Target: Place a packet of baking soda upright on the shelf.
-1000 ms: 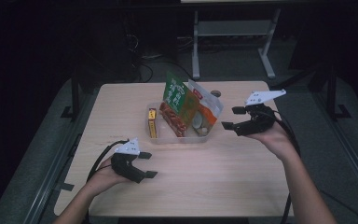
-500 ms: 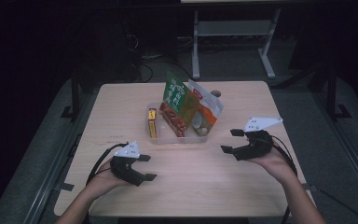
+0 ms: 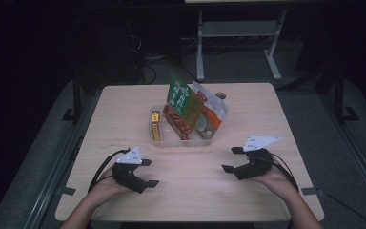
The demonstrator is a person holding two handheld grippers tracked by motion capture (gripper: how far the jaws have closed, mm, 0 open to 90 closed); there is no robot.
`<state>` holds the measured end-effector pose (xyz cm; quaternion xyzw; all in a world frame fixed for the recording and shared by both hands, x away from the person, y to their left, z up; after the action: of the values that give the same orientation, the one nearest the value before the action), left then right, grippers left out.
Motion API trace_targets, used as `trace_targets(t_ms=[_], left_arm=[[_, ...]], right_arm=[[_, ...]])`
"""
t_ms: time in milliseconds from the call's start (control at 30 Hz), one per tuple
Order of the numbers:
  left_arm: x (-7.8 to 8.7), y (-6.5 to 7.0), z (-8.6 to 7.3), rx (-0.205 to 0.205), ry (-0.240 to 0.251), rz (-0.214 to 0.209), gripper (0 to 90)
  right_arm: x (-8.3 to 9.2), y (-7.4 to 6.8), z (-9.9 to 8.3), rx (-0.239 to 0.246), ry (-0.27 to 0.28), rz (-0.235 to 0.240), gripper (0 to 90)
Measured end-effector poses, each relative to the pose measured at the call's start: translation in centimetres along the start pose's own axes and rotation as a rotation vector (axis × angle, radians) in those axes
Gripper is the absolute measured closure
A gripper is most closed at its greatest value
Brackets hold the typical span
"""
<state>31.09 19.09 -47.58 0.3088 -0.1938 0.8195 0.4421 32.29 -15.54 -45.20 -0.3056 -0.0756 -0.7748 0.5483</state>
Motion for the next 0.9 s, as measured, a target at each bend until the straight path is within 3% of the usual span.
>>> trace_targets(t_ms=[200, 467, 900], left_arm=[[-0.4, 0.3, -0.4, -0.011, -0.013, -0.005, 16.0], [-1.5, 0.8, -1.2, -0.061, -0.066, -0.010, 15.7], [-1.7, 1.4, -1.1, -0.061, -0.057, -0.038, 15.7]], right_arm=[[-2.0, -0.8, -1.0, 0.031, -0.078, 0.036, 21.5], [-3.3, -1.0, -2.1, 0.123, -0.214, 0.013, 20.9], [-3.7, -1.0, -2.2, 0.123, -0.214, 0.036, 20.9]])
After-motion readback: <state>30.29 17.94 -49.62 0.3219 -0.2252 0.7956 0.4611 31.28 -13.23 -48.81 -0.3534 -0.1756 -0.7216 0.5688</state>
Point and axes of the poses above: each handheld gripper's, and its own axes: x roughly backward along the jaws, z roughly out of its top, y roughly to its right, the point moved 5 cm from there along -x, roughly forward along the jaws, and after that the axes turned 12 degrees about z, right-handed, at the moved point
